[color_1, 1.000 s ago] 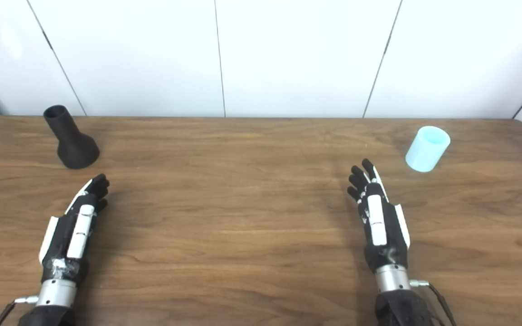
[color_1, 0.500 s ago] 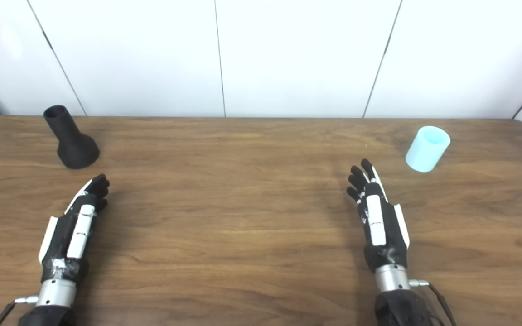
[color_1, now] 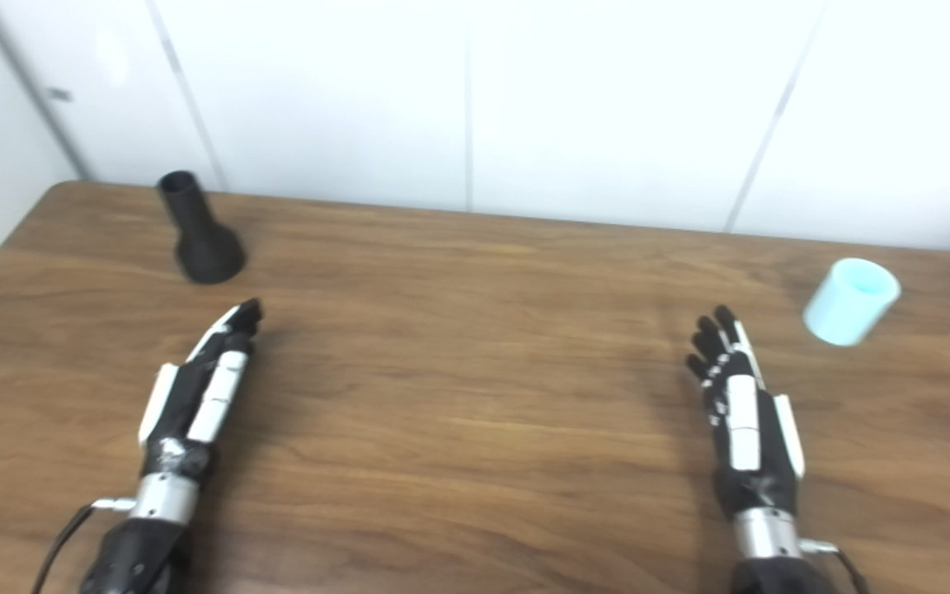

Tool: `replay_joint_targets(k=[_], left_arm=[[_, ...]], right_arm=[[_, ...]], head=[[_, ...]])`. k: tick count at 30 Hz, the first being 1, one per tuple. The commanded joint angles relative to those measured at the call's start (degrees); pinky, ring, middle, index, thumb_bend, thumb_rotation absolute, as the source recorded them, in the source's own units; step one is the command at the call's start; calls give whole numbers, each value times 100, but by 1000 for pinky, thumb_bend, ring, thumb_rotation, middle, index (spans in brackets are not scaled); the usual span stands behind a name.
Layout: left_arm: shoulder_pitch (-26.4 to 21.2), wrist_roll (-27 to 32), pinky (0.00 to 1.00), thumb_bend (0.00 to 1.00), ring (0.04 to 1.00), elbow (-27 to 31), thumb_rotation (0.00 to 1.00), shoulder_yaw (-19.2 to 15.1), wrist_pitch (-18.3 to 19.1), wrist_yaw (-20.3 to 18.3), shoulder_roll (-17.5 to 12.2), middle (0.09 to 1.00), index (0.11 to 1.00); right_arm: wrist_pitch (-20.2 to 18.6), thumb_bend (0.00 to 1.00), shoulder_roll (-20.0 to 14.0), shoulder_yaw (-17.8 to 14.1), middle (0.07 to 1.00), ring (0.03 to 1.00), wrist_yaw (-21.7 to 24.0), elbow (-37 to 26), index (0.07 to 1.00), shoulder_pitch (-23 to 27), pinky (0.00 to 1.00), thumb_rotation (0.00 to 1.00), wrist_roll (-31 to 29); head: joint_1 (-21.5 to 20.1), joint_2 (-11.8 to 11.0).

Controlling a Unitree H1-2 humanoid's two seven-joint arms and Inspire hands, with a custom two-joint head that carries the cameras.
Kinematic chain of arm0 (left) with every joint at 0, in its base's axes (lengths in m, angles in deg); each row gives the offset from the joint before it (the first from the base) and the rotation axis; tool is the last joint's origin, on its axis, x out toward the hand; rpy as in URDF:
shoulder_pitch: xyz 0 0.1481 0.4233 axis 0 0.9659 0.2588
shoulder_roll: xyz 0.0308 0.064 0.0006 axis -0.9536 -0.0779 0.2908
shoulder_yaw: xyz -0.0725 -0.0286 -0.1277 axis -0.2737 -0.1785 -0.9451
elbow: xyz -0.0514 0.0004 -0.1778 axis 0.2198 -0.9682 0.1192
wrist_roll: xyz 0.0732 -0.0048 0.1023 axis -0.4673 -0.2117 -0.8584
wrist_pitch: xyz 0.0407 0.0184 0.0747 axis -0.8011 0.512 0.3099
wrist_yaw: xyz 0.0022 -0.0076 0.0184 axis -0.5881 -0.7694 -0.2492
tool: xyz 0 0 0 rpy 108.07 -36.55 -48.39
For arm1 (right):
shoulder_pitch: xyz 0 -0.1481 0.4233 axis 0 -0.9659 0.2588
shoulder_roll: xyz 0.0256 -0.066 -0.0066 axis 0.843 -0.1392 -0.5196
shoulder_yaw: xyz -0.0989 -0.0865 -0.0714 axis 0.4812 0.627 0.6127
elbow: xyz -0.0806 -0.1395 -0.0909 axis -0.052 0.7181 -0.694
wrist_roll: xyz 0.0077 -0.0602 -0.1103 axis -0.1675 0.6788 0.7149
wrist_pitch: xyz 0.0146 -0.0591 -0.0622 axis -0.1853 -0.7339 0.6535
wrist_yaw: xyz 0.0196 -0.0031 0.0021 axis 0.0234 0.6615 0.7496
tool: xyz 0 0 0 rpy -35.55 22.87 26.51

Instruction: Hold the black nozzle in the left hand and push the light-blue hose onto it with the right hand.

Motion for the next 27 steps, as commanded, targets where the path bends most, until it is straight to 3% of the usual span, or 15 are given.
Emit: replay_joint_targets(k=[1, 8, 13, 18, 27], left_arm=[[214, -124, 950, 482, 944, -410, 737, 172, -144, 51, 172, 926, 900], [172, -199, 986, 432, 967, -552, 648, 227, -267, 92, 263, 943, 908], [129, -535, 975, 475, 954, -602, 680, 262, -249, 232, 261, 933, 905], [65, -759, 942, 495, 938, -661, 637, 242, -276, 347, 230, 920, 901], [31, -802, 924, 607, 928, -565, 418, 74, -403, 550, 212, 910, 918]], right_arm=[[214, 522, -67, -66, 951, 961, 127, 596, 965, -255, 943, 962, -125], [373, 533, -136, -130, 954, 972, 239, 820, 962, -179, 968, 948, -322], [485, 551, -172, -136, 967, 982, 312, 964, 974, -119, 985, 947, -405], [487, 550, -149, -129, 966, 976, 275, 982, 978, -76, 986, 944, -351], [501, 525, -128, -113, 966, 973, 272, 1005, 973, -57, 968, 958, -331]], head=[[62, -24], [289, -79], [299, -80], [232, -40], [225, -176]])
